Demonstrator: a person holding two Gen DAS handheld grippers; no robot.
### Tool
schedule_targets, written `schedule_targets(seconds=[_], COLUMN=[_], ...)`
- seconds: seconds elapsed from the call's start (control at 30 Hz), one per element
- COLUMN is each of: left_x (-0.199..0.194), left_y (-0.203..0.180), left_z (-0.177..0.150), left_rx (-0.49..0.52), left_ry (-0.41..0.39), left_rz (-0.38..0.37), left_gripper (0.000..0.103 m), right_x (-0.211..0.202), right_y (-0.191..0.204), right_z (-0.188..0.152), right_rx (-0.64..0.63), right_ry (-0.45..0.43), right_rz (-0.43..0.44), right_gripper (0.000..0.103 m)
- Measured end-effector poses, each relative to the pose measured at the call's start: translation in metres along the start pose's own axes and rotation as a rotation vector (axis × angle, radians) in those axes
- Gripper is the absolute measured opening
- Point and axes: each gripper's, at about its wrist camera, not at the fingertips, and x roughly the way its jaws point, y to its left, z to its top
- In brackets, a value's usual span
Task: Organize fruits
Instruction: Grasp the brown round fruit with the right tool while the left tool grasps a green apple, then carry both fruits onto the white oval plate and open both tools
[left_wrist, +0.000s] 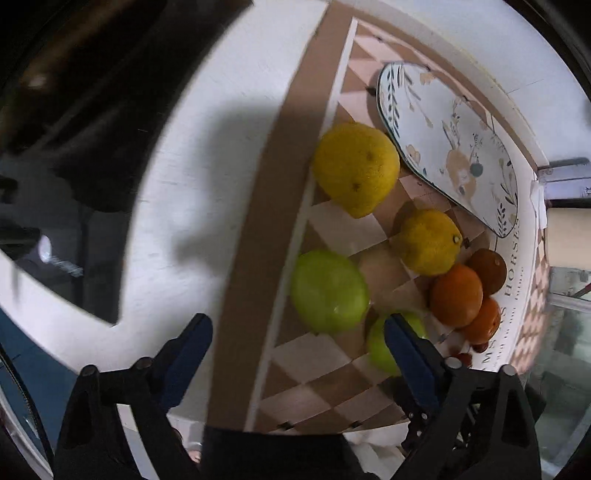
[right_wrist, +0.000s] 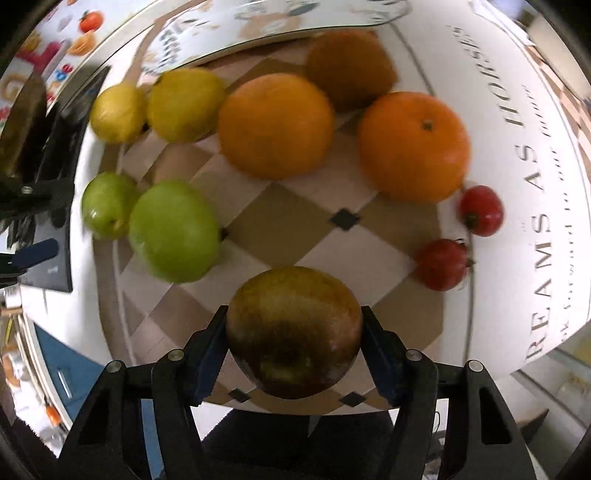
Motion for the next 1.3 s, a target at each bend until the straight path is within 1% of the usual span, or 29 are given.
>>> schedule_targets(seconds=[0.1, 0.2, 0.23, 0.27, 0.3, 0.37, 0.4, 0.43, 0.53, 0.6, 0.7, 0.77, 0.87, 0.97, 1.03, 1.07, 1.13, 1.2, 1.23, 1.3], left_x=[0.017, 0.028, 0.031, 0.033, 0.036, 0.044, 0.046, 0.048, 0.05, 0.051, 0.05, 0.045, 0.033, 0.008, -0.014, -0.026, -0.045, -0.06, -0.067, -0.069], left_y=[-0.005, -0.012, -0.016, -0.018, -0.021, -0.028, -0.03, -0.032, -0.04, -0.044, -0.056, -0.065, -0.076, -0.09, -0.1, -0.106, -0.123, -0.14, -0.139, -0.153], left_z=[0.013, 0.019, 0.02, 0.022, 0.023, 0.025, 0.025, 0.025, 0.026, 0.023, 0.015, 0.008, -0.003, -0.016, -0.014, -0.007, 0.001, 0.023, 0.035, 0.066], left_rx=[0.001, 0.012, 0.021, 0.027, 0.034, 0.054, 0.061, 0.062, 0.083, 0.109, 0.162, 0.195, 0.225, 0.248, 0.254, 0.253, 0.256, 0.254, 0.254, 0.245], left_ry=[0.045, 0.064, 0.067, 0.068, 0.072, 0.081, 0.082, 0.075, 0.05, 0.032, -0.001, -0.019, -0.034, -0.068, -0.101, -0.12, -0.153, -0.186, -0.193, -0.205], left_rz=[-0.017, -0.028, -0.028, -0.029, -0.026, -0.019, -0.027, -0.033, -0.02, -0.009, 0.043, 0.062, 0.058, 0.035, 0.01, -0.008, -0.034, -0.059, -0.064, -0.068], left_gripper=[0.09, 0.09, 0.087, 0.077, 0.073, 0.056, 0.054, 0.054, 0.054, 0.054, 0.053, 0.053, 0.053, 0.053, 0.053, 0.053, 0.053, 0.054, 0.054, 0.054], right_x=[0.0, 0.001, 0.001, 0.001, 0.001, 0.002, -0.002, -0.002, -0.006, -0.007, -0.01, -0.017, -0.037, -0.064, -0.089, -0.099, -0.117, -0.128, -0.13, -0.126], right_y=[-0.001, 0.001, 0.002, 0.003, 0.004, 0.006, 0.0, 0.0, -0.006, -0.006, -0.005, -0.006, -0.01, -0.013, -0.016, -0.018, -0.021, -0.023, -0.023, -0.018], right_z=[0.004, 0.008, 0.008, 0.009, 0.01, 0.004, 0.004, 0.004, 0.009, 0.006, 0.006, 0.005, 0.008, 0.015, 0.027, 0.035, 0.059, 0.088, 0.106, 0.143], right_rx=[0.024, 0.031, 0.033, 0.033, 0.032, 0.034, 0.037, 0.039, 0.034, 0.032, 0.021, 0.018, 0.018, 0.017, 0.006, -0.001, -0.02, -0.041, -0.052, -0.061], right_ry=[-0.002, -0.005, -0.006, -0.006, -0.008, -0.009, -0.011, -0.013, -0.013, -0.018, -0.021, -0.031, -0.054, -0.083, -0.12, -0.136, -0.171, -0.2, -0.212, -0.222], right_rz=[-0.001, -0.013, -0.016, -0.019, -0.022, -0.025, -0.024, -0.024, -0.028, -0.03, -0.033, -0.027, 0.008, 0.056, 0.089, 0.101, 0.125, 0.125, 0.123, 0.116], right_gripper=[0.069, 0.069, 0.069, 0.069, 0.069, 0.069, 0.069, 0.069, 0.069, 0.069, 0.069, 0.069, 0.069, 0.069, 0.069, 0.069, 0.069, 0.069, 0.069, 0.069])
